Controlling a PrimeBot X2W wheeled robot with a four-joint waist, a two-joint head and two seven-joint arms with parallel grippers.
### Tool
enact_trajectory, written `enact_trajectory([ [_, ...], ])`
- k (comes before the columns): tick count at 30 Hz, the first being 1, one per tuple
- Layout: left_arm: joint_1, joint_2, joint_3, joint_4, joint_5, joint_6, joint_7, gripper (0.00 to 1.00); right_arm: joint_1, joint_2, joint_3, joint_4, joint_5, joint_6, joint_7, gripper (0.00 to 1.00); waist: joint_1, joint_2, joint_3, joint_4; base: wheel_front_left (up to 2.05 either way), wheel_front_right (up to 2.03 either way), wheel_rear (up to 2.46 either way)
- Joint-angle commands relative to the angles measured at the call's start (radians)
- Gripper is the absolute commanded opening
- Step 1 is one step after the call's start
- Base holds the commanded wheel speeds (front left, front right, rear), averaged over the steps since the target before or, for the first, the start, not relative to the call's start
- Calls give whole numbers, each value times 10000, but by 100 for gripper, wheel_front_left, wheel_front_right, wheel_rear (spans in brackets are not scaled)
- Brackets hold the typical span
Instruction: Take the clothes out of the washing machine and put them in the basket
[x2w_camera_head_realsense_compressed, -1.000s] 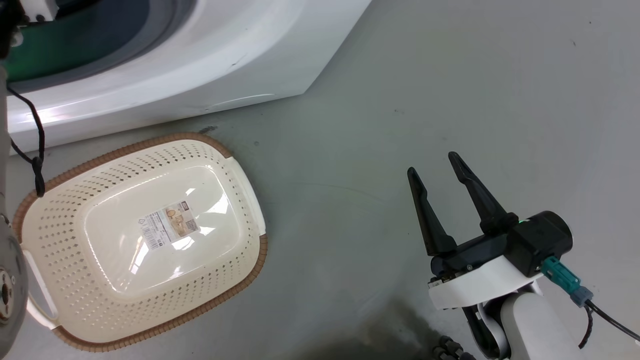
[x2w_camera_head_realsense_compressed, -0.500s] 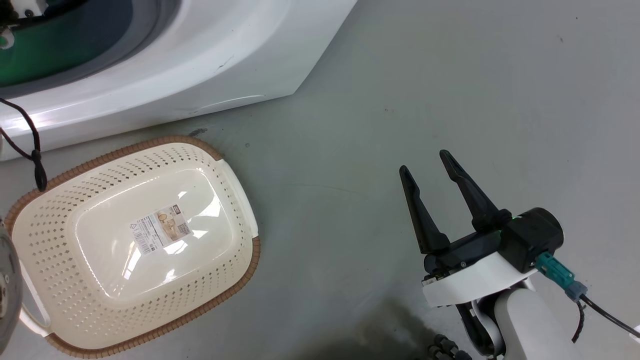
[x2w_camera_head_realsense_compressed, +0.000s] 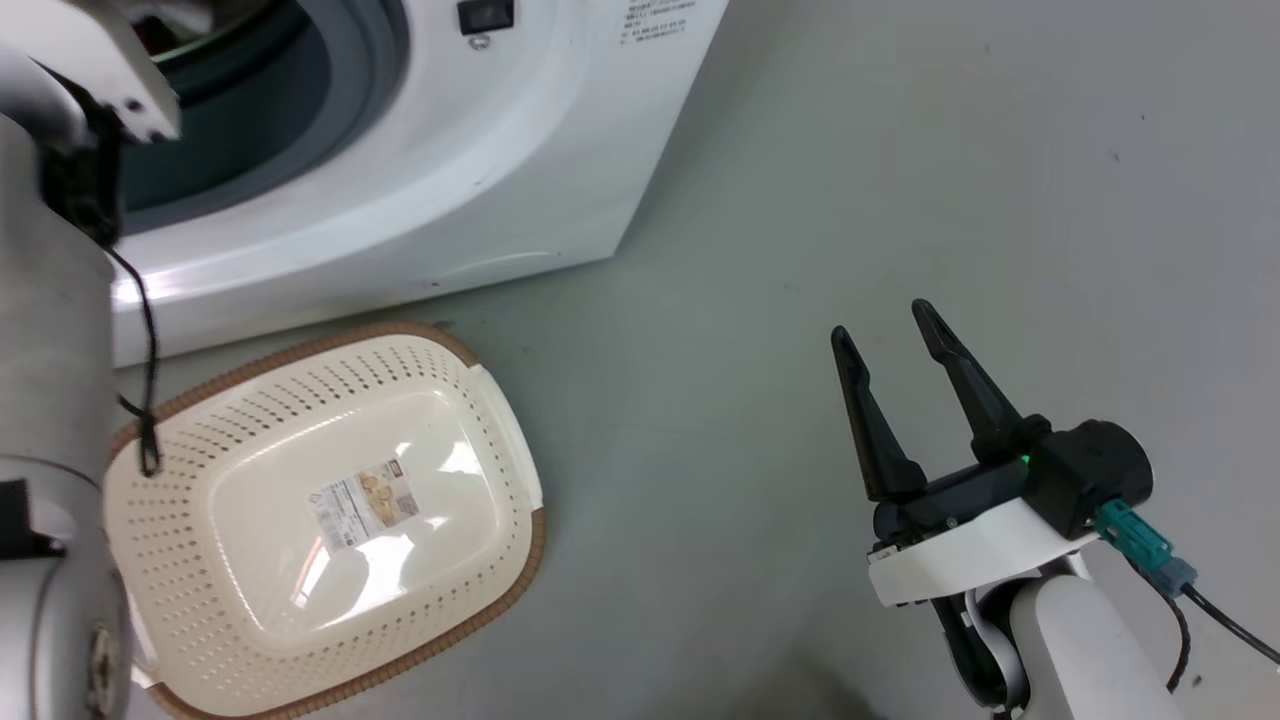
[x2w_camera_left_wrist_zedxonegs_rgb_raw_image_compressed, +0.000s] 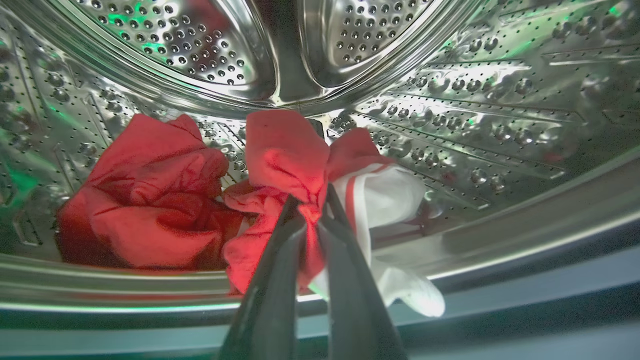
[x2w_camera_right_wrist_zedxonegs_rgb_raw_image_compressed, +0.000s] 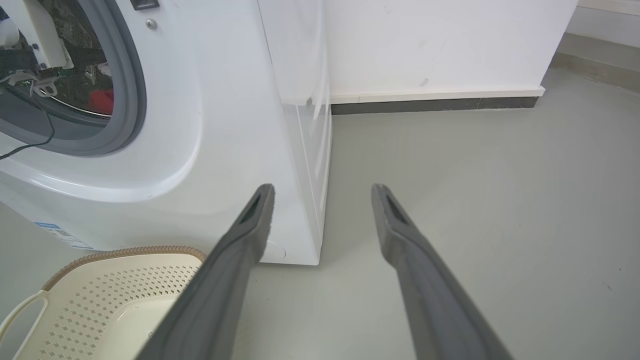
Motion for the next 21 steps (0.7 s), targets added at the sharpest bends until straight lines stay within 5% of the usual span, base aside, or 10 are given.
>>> enact_trajectory([
  [1,272,-133,-16,11,-85,-59,-352,0,121,8,-76,-6,64,-3,-29,100,0,0,-369,236,0,0,0],
  [13,2202,-984,-111,59,-547,-313,-1868,0,859,8,-530,38,-209,-3,264,100,0,0,-2264,969,0,0,0],
  [21,3671,-1343,19,-1647,-449,-331,-1912,0,1426,8,-752,-102,-185,-3,574,100,0,0,-3350,1342,0,0,0],
])
